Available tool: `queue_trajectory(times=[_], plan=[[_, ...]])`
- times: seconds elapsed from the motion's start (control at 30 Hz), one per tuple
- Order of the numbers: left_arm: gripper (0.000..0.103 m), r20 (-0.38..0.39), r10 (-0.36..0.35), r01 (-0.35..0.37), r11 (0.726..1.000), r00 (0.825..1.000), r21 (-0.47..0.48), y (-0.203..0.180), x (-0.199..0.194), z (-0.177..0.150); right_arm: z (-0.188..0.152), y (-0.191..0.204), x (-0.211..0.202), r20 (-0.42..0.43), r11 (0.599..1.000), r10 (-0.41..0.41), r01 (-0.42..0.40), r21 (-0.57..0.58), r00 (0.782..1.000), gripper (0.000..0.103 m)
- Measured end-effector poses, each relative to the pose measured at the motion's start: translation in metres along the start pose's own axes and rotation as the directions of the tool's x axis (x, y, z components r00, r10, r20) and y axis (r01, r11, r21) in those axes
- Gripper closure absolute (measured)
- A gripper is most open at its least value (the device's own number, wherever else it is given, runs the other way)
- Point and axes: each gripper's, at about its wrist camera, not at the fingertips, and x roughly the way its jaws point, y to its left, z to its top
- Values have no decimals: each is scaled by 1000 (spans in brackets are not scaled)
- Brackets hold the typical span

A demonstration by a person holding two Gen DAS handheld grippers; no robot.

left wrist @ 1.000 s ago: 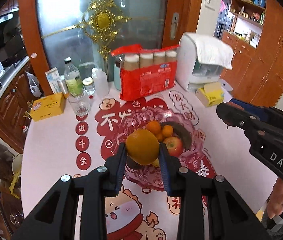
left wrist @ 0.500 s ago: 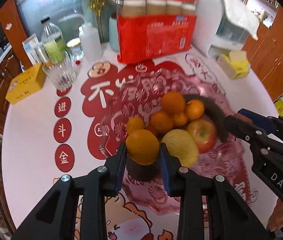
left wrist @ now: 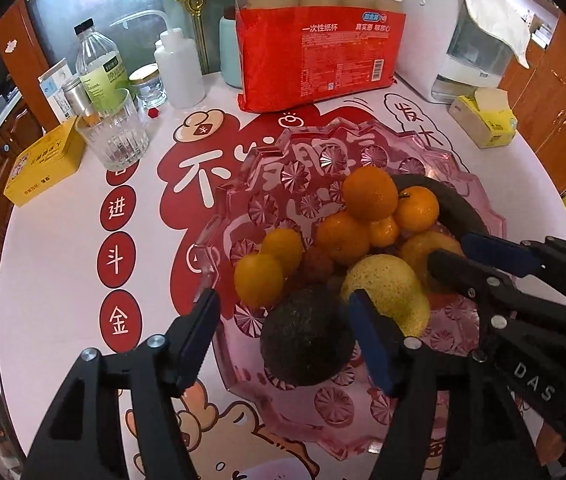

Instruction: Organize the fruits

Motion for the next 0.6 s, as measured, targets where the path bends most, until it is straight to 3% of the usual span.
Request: queue_trajectory(times=[0.17, 0.37, 0.6], plan=[[16, 35, 8, -7, 1000, 999, -28, 5, -15, -8, -3, -9, -3, 0, 998, 37, -37, 51, 999, 64], [12, 26, -3, 4, 998, 1000, -55, 6, -33, -23, -9, -8, -17, 20, 996, 60, -62, 69, 998, 57], [5, 67, 11, -5, 997, 998, -78, 2, -66, -38, -18, -4, -49, 87, 995, 71, -76, 63, 994, 47]])
